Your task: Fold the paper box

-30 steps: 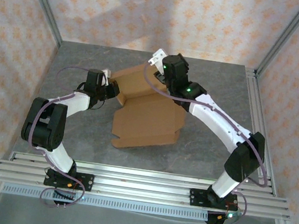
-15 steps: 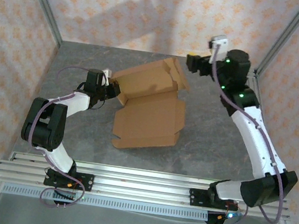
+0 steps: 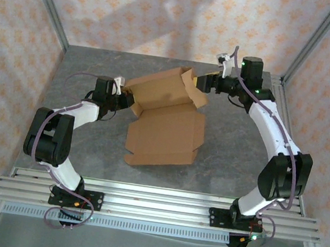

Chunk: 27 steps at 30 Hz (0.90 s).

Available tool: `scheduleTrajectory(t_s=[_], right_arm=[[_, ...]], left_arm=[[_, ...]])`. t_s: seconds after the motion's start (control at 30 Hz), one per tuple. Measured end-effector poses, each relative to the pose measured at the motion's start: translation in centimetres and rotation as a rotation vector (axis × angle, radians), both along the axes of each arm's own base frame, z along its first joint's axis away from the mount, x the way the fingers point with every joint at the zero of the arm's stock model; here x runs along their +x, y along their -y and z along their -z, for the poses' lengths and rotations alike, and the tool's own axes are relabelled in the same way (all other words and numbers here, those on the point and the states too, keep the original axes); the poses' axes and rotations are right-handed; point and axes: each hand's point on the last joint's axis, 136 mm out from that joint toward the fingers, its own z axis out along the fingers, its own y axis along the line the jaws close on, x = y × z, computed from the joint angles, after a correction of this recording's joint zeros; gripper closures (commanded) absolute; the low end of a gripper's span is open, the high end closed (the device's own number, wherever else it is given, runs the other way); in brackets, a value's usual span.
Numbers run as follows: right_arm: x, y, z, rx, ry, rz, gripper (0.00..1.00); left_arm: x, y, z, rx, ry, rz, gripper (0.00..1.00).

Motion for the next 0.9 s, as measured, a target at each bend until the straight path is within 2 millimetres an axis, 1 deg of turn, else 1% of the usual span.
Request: scheduleTrajectory(t_s=[0.1, 0.3, 0.5, 0.67, 0.9], right_arm=[[-1.3, -1.1, -0.1, 0.01, -0.009, -0.068, 0.22], [-3.6, -2.9, 0.1, -0.018, -0.006, -0.173, 0.21], [-5.0, -4.0, 0.7, -0.054, 0.007, -0.231, 0.29], [-4.8, -4.4, 1.1, -0.109, 0.036, -0.227, 0.32], [-3.8, -5.3, 2.3, -0.279, 0.111, -0.138, 0.4]], left_arm=[[0.0, 0.0, 0.0, -0.001, 0.0, 0.002, 1.0], [0.1, 0.0, -0.1, -0.002, 0.002, 0.001, 1.0], [0.3, 0.1, -0.6, -0.003, 0.011, 0.002, 1.0], [0.4, -0.1, -0.6, -0.003, 0.011, -0.002, 1.0], [0.5, -0.6, -0.4, 0.002, 0.005, -0.018, 1.0]])
